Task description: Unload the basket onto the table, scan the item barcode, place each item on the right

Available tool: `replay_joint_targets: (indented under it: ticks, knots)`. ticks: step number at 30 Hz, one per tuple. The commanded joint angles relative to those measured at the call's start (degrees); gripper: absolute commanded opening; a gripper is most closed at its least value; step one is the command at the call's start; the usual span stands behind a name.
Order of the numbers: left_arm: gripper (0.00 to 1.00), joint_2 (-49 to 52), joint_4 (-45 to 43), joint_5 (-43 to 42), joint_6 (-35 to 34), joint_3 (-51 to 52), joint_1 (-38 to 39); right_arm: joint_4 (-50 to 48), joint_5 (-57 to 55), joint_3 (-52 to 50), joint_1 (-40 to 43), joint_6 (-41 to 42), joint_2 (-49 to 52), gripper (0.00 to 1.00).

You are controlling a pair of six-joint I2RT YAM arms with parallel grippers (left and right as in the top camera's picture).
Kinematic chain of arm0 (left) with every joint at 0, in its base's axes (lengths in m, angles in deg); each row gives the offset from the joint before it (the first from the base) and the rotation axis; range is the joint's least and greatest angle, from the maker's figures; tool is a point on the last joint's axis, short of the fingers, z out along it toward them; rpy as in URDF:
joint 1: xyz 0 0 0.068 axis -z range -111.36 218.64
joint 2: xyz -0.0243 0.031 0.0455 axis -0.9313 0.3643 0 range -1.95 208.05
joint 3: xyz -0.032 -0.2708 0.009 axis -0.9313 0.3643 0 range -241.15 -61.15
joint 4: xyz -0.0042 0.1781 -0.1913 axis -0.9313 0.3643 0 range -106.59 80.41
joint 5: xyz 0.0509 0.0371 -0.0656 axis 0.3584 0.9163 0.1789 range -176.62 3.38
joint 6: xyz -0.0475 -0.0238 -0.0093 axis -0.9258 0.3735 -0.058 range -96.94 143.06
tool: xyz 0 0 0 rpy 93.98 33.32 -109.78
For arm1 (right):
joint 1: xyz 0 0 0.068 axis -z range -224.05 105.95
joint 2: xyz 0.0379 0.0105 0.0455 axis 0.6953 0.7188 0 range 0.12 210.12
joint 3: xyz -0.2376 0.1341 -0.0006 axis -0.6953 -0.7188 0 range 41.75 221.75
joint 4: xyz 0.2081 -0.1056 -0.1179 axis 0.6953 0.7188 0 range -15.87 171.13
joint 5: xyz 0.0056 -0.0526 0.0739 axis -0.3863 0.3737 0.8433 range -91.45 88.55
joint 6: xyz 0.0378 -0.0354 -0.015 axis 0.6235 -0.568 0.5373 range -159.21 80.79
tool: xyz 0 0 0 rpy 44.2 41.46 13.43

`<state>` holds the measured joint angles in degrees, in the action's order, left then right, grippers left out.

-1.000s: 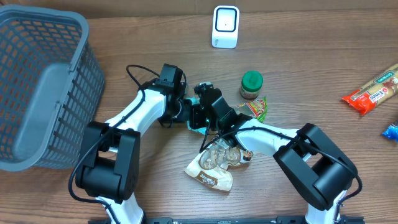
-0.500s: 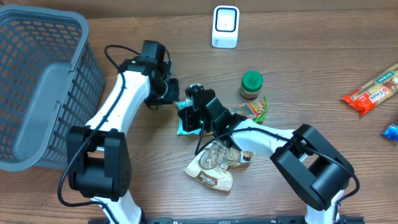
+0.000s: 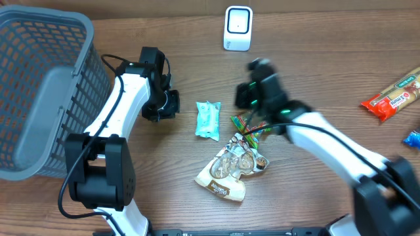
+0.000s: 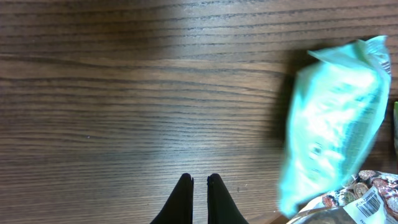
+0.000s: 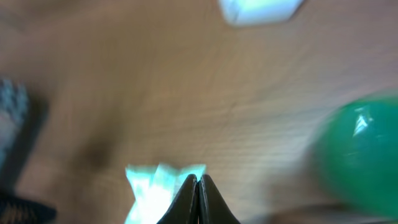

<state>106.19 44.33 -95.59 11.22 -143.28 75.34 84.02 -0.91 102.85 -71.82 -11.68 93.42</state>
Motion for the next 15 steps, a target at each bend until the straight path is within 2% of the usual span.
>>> replay_joint_targets:
  ticks: [1,7,15]
  knots:
    - [0.04,-1.0,0.2,-1.7,0.9,-0.9,0.1,1.4,-2.4,1.4,2.0,-2.8,-5.9,0.04]
    - [0.04,-1.0,0.2,-11.7,3.3,-0.8,1.6,7.7,-4.9,1.4,2.5,-3.3,-9.9,0.04]
    - [0.04,-1.0,-0.7,-10.7,2.6,2.3,9.1,20.8,-16.4,1.4,2.5,2.7,-11.1,0.04]
